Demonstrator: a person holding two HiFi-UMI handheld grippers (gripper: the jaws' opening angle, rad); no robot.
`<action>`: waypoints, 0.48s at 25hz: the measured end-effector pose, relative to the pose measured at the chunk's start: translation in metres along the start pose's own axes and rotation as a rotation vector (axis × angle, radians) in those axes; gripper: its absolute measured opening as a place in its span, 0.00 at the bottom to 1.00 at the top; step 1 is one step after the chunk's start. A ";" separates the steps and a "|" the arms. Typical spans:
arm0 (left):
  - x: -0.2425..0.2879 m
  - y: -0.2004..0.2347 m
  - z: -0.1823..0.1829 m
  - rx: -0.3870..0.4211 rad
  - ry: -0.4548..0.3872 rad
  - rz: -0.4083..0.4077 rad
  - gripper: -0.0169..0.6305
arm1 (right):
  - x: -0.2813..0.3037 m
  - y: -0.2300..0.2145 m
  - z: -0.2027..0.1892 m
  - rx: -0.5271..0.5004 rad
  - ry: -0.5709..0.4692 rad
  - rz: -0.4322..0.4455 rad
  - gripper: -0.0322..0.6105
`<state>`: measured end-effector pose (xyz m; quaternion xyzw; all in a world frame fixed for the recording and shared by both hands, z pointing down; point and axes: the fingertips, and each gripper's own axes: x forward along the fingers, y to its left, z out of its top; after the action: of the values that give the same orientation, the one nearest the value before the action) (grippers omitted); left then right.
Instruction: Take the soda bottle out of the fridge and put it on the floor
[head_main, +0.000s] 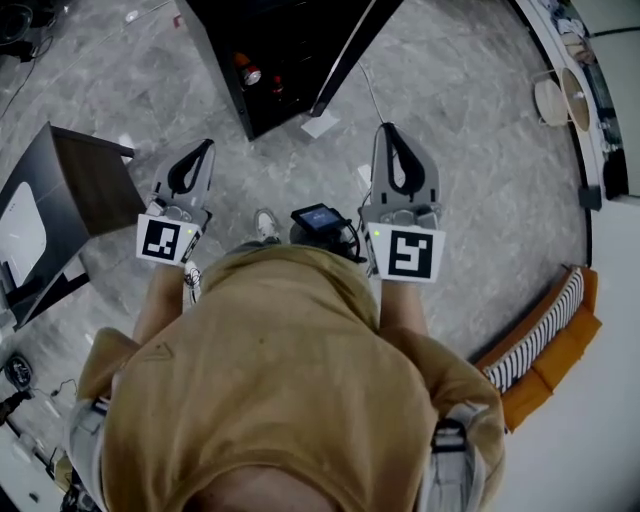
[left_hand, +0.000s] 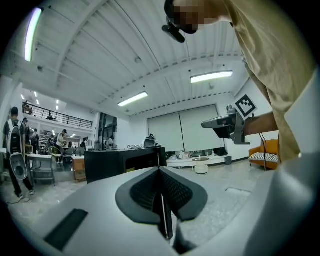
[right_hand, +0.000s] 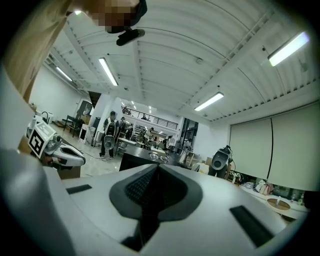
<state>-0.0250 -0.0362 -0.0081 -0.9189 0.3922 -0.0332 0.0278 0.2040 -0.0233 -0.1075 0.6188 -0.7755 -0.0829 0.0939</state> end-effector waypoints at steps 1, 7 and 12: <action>0.001 -0.001 0.001 0.004 -0.007 0.003 0.02 | 0.002 0.000 0.001 -0.010 0.001 0.008 0.05; 0.001 0.014 -0.001 -0.029 -0.019 0.068 0.02 | 0.038 0.007 0.006 -0.025 -0.017 0.086 0.05; 0.008 0.007 0.021 -0.032 -0.013 0.129 0.02 | 0.051 -0.007 0.030 -0.034 -0.077 0.152 0.05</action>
<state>-0.0229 -0.0460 -0.0291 -0.8923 0.4507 -0.0190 0.0178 0.1922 -0.0743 -0.1358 0.5527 -0.8218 -0.1124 0.0803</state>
